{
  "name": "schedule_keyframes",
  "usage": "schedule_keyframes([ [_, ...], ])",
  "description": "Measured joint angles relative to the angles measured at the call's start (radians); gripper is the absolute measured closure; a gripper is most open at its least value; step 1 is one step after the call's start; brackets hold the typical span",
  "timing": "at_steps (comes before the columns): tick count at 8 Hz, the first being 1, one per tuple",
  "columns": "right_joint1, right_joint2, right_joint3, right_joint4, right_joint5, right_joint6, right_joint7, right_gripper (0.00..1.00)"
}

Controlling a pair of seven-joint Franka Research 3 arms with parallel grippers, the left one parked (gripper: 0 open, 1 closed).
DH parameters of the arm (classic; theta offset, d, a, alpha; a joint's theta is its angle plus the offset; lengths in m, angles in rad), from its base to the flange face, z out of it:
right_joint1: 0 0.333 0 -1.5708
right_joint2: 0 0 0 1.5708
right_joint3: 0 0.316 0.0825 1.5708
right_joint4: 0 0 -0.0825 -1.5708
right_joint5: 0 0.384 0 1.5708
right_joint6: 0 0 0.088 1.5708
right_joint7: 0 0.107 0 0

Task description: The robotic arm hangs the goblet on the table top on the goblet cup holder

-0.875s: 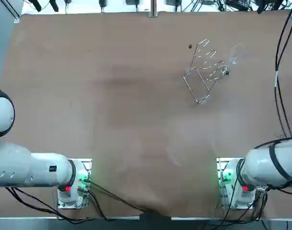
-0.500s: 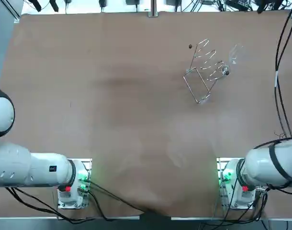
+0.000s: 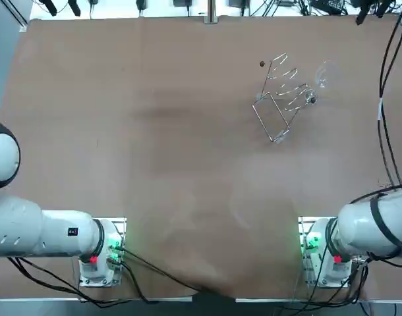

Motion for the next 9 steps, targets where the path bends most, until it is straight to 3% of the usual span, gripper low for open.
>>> schedule_keyframes([
  [1,-0.032,0.004,-0.001,0.0,0.026,0.0,-0.041,0.0],
  [5,-0.193,0.016,-0.008,-0.013,0.131,0.029,-0.555,0.0],
  [9,-0.221,0.079,-0.007,-0.135,0.248,0.244,-0.962,0.0],
])
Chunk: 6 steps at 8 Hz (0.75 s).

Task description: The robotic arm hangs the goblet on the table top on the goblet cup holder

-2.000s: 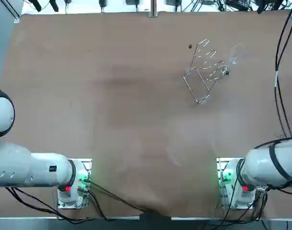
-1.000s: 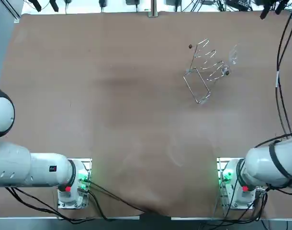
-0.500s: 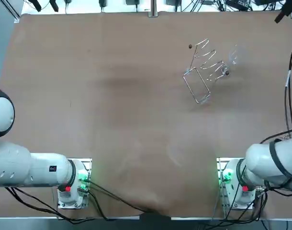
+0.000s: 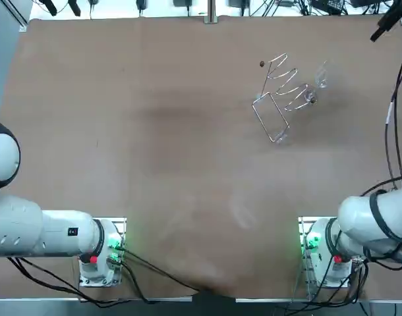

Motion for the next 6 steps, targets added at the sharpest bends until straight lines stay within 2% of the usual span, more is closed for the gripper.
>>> schedule_keyframes([
  [3,-0.074,0.142,-0.002,-0.045,0.21,0.105,-0.337,0.0],
  [6,-0.126,0.258,-0.003,-0.049,0.379,0.123,-0.643,0.0],
])
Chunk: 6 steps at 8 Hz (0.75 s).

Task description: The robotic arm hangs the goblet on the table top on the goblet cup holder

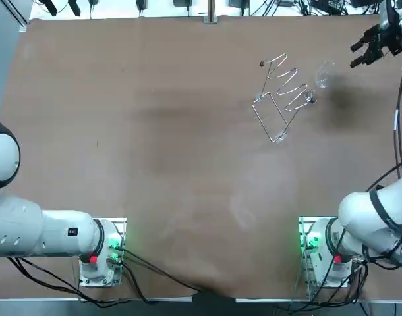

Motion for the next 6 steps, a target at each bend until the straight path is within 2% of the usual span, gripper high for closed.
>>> schedule_keyframes([
  [2,-0.015,0.044,0.0,0.0,0.059,0.0,-0.16,0.0],
  [6,-0.015,0.112,0.006,0.0,0.165,0.017,-0.35,0.0],
])
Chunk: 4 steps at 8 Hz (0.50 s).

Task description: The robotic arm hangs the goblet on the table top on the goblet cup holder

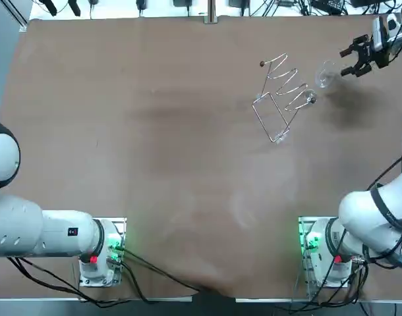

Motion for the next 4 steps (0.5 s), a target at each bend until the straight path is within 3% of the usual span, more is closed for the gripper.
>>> schedule_keyframes([
  [4,0.005,0.06,0.01,-0.001,0.071,0.006,-0.118,0.0],
])
